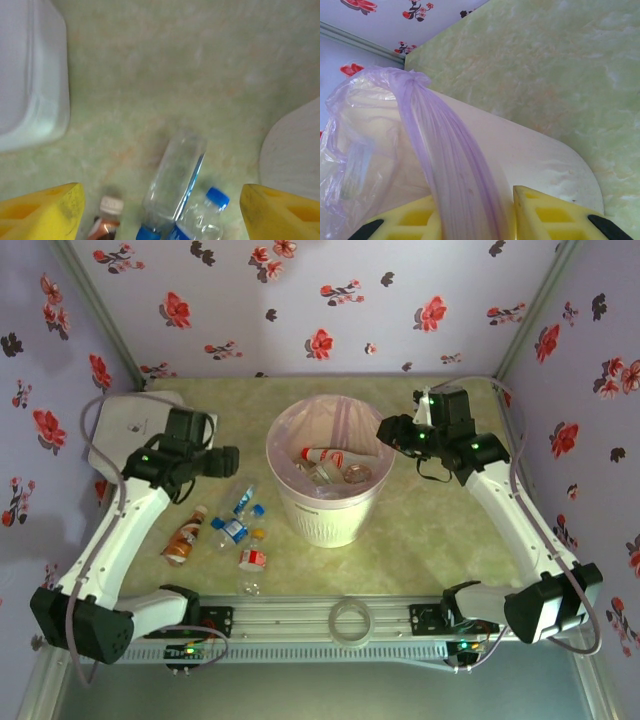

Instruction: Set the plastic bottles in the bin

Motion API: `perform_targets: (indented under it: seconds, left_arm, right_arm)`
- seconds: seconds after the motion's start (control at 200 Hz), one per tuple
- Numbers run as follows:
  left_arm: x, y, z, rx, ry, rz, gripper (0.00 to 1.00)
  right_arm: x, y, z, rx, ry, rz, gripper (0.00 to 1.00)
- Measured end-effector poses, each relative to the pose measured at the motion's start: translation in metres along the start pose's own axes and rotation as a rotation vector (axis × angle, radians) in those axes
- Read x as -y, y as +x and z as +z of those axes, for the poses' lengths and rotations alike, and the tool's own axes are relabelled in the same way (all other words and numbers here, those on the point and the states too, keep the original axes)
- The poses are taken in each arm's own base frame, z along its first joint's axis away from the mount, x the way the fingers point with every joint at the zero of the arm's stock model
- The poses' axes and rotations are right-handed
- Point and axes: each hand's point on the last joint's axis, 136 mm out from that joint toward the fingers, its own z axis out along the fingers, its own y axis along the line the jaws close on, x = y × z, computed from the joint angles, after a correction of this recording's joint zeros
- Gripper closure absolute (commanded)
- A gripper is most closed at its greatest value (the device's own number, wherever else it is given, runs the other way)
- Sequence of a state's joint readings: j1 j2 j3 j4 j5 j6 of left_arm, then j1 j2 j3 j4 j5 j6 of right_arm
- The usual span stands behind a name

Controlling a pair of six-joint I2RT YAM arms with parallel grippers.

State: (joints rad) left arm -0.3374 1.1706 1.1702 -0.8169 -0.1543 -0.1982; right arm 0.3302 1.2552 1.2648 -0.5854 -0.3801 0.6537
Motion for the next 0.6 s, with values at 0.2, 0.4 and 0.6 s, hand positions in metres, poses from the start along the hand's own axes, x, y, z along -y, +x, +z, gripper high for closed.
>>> perform_targets:
  seconds: [0.2, 0.4, 0.6]
  left_arm:
    - [-0.003, 0.046, 0.038, -0.132, -0.035, -0.016, 0.12]
    - [0.005, 0.074, 0.066, -0.203, -0.030, -0.030, 0.10]
    - [0.015, 0.092, 0.090, -0.257, -0.018, -0.025, 0.00]
  right_arm:
    - [0.000, 0.000, 0.000, -0.002, 0.002, 0.001, 0.68]
    - [0.000, 0.000, 0.000, -0.002, 0.002, -0.002, 0.68]
    - [0.000, 0.000, 0.000, -0.002, 0.002, -0.002, 0.68]
